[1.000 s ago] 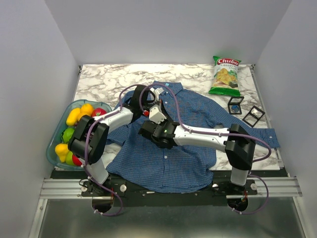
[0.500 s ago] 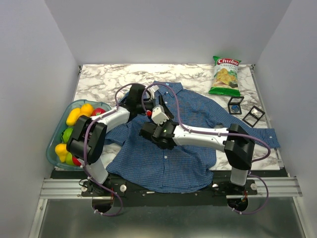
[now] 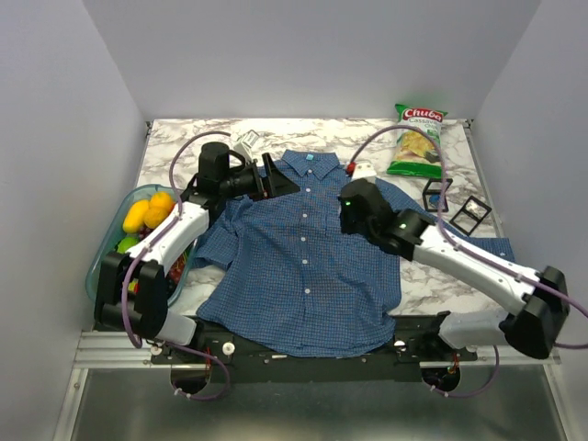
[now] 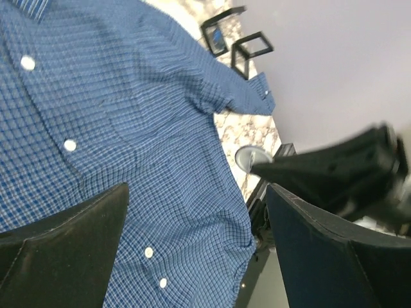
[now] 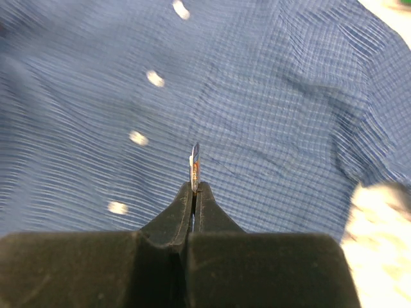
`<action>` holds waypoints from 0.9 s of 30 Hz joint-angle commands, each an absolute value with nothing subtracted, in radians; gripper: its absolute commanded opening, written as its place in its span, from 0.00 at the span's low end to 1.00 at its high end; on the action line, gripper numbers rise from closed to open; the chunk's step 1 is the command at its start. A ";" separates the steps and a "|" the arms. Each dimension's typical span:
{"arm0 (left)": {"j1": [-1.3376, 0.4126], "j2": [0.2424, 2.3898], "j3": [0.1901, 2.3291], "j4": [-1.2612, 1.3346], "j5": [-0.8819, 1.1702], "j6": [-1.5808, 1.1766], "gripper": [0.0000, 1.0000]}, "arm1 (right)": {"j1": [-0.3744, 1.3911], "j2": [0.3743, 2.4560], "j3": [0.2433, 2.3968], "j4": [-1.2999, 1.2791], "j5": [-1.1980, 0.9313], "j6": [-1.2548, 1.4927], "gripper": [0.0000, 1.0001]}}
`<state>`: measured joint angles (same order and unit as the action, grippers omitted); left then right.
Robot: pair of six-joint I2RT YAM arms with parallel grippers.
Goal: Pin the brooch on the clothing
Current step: Pick up the brooch from the brooch box.
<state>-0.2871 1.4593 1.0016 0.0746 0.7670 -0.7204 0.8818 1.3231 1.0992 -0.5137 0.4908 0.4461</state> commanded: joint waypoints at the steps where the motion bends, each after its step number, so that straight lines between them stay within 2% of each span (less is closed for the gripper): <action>1: -0.288 1.343 0.954 0.210 0.784 -0.693 0.92 | 0.809 1.198 1.037 -0.284 0.114 0.419 0.01; 7: -0.291 1.307 0.868 0.651 0.989 -0.911 0.86 | 0.733 1.083 0.974 -0.097 -0.229 0.437 0.01; 11: -0.304 1.353 0.845 0.998 1.075 -1.106 0.79 | 0.726 1.072 0.992 -0.054 -0.369 0.420 0.01; 14: -0.316 1.387 0.845 1.101 1.113 -1.199 0.74 | 0.721 1.078 1.014 -0.055 -0.458 0.411 0.01; 19: -0.348 1.394 0.856 1.126 1.144 -1.220 0.64 | 0.713 1.072 1.012 -0.061 -0.518 0.417 0.01; 24: -0.367 1.388 0.867 1.074 1.167 -1.171 0.60 | 0.703 1.045 0.997 -0.060 -0.499 0.436 0.01; 27: -0.388 1.379 0.871 1.032 1.177 -1.128 0.62 | 0.692 1.023 0.988 -0.060 -0.471 0.440 0.01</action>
